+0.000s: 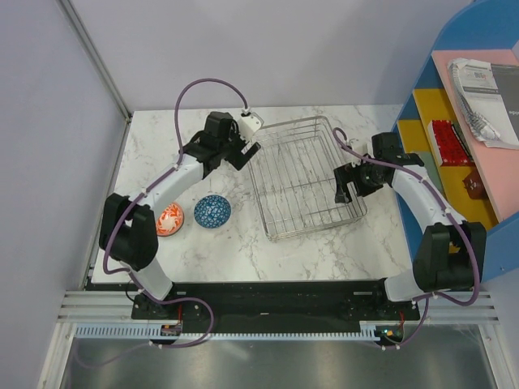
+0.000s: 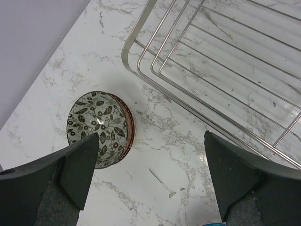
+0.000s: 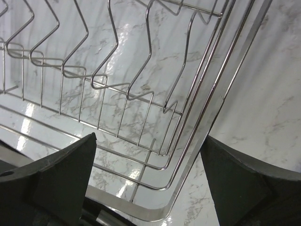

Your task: Load the bowls into the dish rack

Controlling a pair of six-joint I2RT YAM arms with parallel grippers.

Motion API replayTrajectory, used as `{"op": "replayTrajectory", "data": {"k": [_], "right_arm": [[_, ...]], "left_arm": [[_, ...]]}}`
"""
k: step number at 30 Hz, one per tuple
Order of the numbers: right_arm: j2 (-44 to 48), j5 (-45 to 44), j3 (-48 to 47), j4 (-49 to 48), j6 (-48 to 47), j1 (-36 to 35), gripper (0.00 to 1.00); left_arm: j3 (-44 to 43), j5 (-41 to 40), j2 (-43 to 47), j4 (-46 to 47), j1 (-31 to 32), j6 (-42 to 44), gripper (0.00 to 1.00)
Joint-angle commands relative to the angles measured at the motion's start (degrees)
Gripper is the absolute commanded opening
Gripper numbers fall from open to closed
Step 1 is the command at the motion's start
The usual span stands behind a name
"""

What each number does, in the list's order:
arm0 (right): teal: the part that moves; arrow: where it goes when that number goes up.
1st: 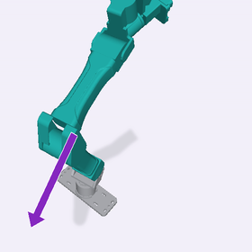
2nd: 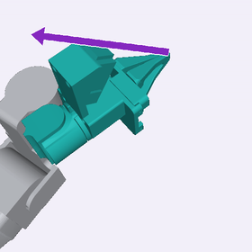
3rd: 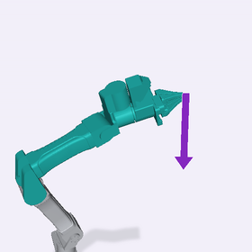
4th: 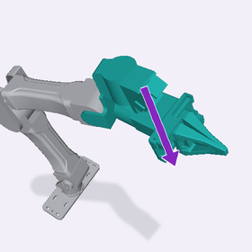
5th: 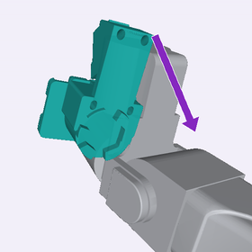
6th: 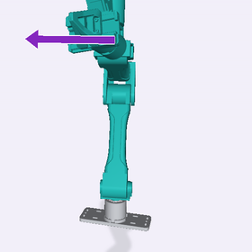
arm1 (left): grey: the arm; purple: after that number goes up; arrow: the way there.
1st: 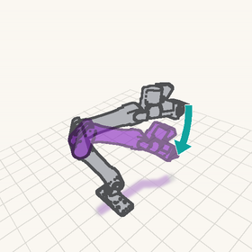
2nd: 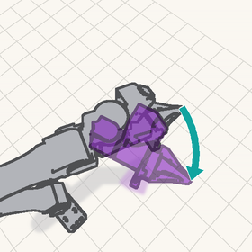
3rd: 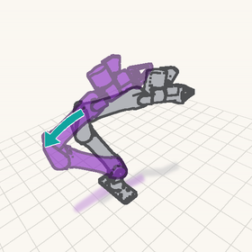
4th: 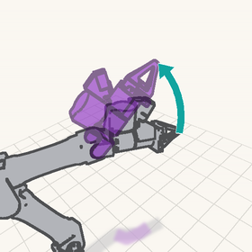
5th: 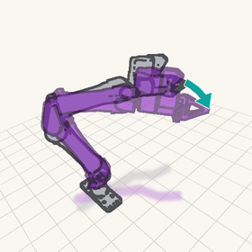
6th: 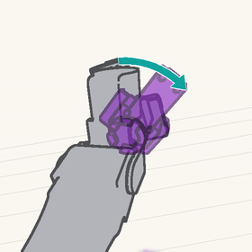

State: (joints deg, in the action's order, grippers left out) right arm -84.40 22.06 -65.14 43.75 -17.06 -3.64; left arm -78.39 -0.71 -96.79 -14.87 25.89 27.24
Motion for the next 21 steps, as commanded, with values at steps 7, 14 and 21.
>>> {"op": "replayTrajectory", "data": {"k": [7,14,21], "right_arm": [[5.73,11.08,-1.21,8.2,-0.96,-2.95,0.98],[7.85,-9.05,-1.55,-3.4,3.08,-4.27,0.98],[-2.07,-14.58,-6.05,-10.95,7.39,-4.8,0.98]], "left_arm": [[1.13,-5.17,-1.64,-0.51,0.04,-1.93,1.0],[-0.88,-4.84,-4.98,0.2,0.04,-1.14,1.0],[-5.63,0.53,-9.72,0.11,0.04,-1.49,1.0]]}}
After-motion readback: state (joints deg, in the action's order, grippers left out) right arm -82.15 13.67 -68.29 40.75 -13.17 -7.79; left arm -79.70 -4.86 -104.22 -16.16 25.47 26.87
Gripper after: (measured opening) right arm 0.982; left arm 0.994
